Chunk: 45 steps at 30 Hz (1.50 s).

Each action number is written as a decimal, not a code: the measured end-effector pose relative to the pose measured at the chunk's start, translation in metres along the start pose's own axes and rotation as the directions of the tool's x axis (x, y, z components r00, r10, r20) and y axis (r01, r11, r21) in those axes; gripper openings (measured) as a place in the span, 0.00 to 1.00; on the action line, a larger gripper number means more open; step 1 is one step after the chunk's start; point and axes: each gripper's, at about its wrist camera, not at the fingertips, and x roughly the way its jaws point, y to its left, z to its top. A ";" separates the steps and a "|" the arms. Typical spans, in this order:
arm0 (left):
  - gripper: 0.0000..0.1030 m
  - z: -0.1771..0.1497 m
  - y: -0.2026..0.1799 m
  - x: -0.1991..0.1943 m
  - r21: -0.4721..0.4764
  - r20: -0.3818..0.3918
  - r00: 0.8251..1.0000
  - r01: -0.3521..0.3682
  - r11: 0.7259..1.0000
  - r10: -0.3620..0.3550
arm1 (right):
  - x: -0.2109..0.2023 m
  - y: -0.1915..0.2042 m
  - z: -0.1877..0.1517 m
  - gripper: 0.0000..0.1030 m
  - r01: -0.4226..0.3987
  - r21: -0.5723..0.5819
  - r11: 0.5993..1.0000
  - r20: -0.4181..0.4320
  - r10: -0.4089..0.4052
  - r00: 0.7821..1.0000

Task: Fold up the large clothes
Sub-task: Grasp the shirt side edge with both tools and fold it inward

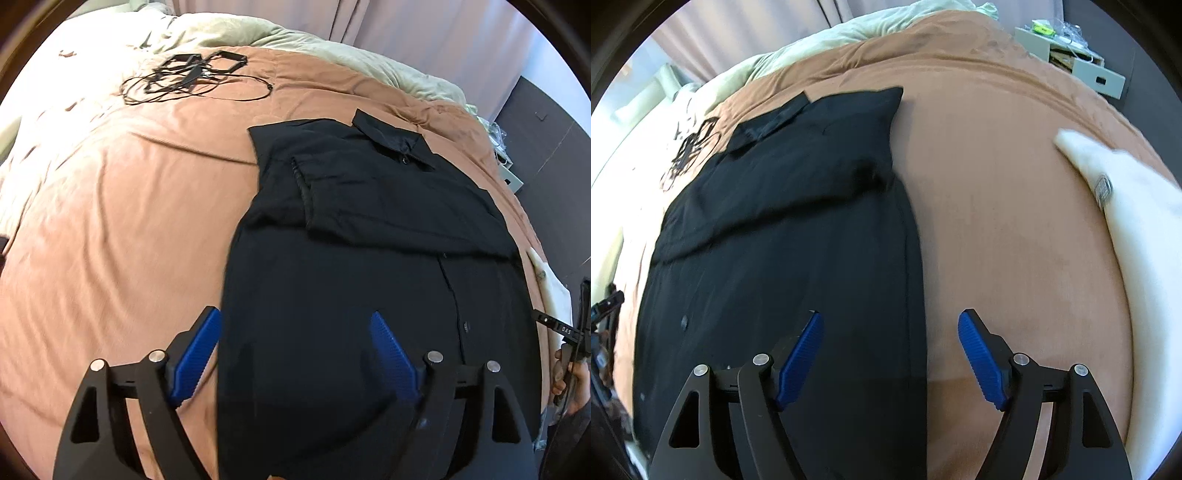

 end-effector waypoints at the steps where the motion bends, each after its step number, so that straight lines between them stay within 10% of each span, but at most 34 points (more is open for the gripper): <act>1: 0.81 -0.008 0.004 -0.006 -0.013 0.000 1.000 0.006 1.000 -0.006 | -0.002 -0.001 -0.007 0.74 -0.007 0.005 1.000 -0.004 0.007 1.000; 10: 0.80 -0.076 0.033 -0.038 -0.043 0.013 0.999 0.052 0.998 -0.051 | -0.028 -0.013 -0.075 0.73 -0.079 0.022 0.997 -0.003 0.079 0.997; 21: 0.50 -0.152 0.054 -0.050 -0.166 0.002 0.984 0.176 0.970 -0.178 | -0.047 -0.022 -0.144 0.55 -0.244 0.112 0.963 0.004 0.245 0.970; 34: 0.28 -0.209 0.078 -0.042 -0.367 0.043 0.924 0.368 0.854 -0.380 | -0.058 -0.014 -0.205 0.52 -0.384 0.243 0.891 0.086 0.375 0.923; 39: 0.14 -0.212 0.082 -0.048 -0.403 0.099 0.909 0.408 0.819 -0.404 | -0.054 -0.024 -0.218 0.14 -0.400 0.368 0.839 0.121 0.384 0.915; 45: 0.12 -0.204 0.079 -0.085 -0.367 0.185 0.894 0.448 0.816 -0.408 | -0.088 0.001 -0.215 0.07 -0.439 0.306 0.844 0.217 0.388 0.896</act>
